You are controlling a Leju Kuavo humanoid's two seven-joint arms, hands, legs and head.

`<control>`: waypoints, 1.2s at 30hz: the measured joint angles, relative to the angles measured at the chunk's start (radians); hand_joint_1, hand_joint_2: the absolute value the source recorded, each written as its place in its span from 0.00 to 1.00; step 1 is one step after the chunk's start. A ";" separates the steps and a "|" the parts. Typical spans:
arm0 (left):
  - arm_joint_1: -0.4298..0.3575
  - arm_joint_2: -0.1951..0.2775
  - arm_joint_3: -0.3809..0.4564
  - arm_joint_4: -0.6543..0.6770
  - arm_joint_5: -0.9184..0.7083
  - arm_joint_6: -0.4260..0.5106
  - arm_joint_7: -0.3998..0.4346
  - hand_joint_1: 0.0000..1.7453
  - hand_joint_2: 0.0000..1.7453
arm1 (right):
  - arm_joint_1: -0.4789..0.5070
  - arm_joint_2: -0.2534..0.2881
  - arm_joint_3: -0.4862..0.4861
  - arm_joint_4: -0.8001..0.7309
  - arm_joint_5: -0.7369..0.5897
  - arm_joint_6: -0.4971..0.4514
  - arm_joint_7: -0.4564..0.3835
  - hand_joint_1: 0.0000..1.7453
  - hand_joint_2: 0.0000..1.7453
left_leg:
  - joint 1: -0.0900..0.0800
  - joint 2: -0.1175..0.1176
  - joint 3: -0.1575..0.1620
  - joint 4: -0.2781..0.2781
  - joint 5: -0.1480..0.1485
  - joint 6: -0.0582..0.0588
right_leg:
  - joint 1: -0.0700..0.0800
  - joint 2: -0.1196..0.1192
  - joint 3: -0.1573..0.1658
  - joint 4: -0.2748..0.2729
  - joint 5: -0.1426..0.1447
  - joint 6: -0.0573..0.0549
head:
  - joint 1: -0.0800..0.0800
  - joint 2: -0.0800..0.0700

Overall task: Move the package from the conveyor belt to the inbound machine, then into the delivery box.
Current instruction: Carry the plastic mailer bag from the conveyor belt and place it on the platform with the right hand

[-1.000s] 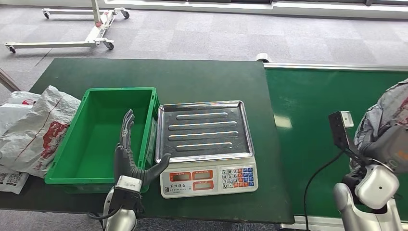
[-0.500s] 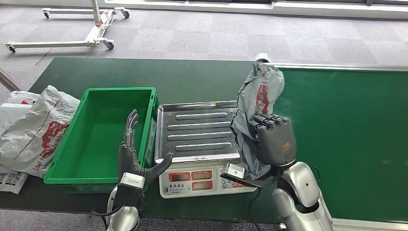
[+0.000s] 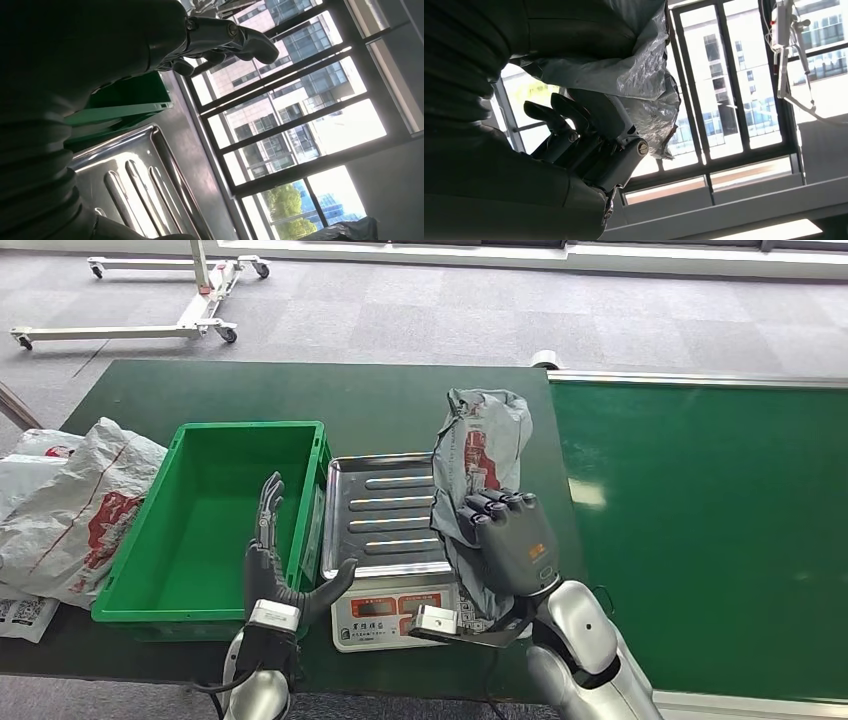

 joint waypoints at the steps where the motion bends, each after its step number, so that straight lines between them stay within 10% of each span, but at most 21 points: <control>1: 0.001 0.000 0.000 0.000 0.000 0.002 0.000 0.00 1.00 | -0.006 -0.001 0.001 0.007 0.012 -0.001 0.019 1.00 1.00 | 0.000 0.000 0.000 0.000 0.000 0.000 | 0.000 0.000 0.000 0.000 0.000 0.000 | 0.000 0.000; 8: 0.005 0.005 -0.016 0.004 0.006 0.009 -0.006 0.00 1.00 | -0.125 0.002 -0.023 0.174 0.066 -0.040 0.166 1.00 1.00 | 0.000 0.000 0.000 0.000 0.001 0.000 | 0.000 0.000 0.000 0.000 0.001 0.000 | 0.000 0.000; 19: -0.024 0.012 -0.058 0.044 0.021 0.011 -0.013 0.00 1.00 | -0.323 0.076 -0.072 0.441 -0.011 0.018 0.048 1.00 1.00 | 0.000 0.000 0.000 0.000 0.002 -0.001 | 0.001 0.001 -0.001 0.000 0.003 0.000 | 0.000 0.000; 27: -0.061 0.017 -0.061 0.079 0.037 0.003 -0.014 0.00 1.00 | -0.330 0.112 -0.040 0.474 -0.302 0.228 -0.277 1.00 1.00 | 0.000 0.000 0.000 0.000 0.002 -0.001 | 0.001 0.001 -0.001 0.000 0.003 0.000 | 0.000 0.000; 36: -0.062 0.018 -0.061 0.087 0.038 -0.008 -0.014 0.00 1.00 | -0.301 0.110 0.114 0.402 -0.346 0.283 -0.281 1.00 1.00 | 0.000 0.000 0.000 0.000 0.002 -0.001 | 0.000 0.001 -0.001 0.000 0.002 0.000 | 0.000 0.000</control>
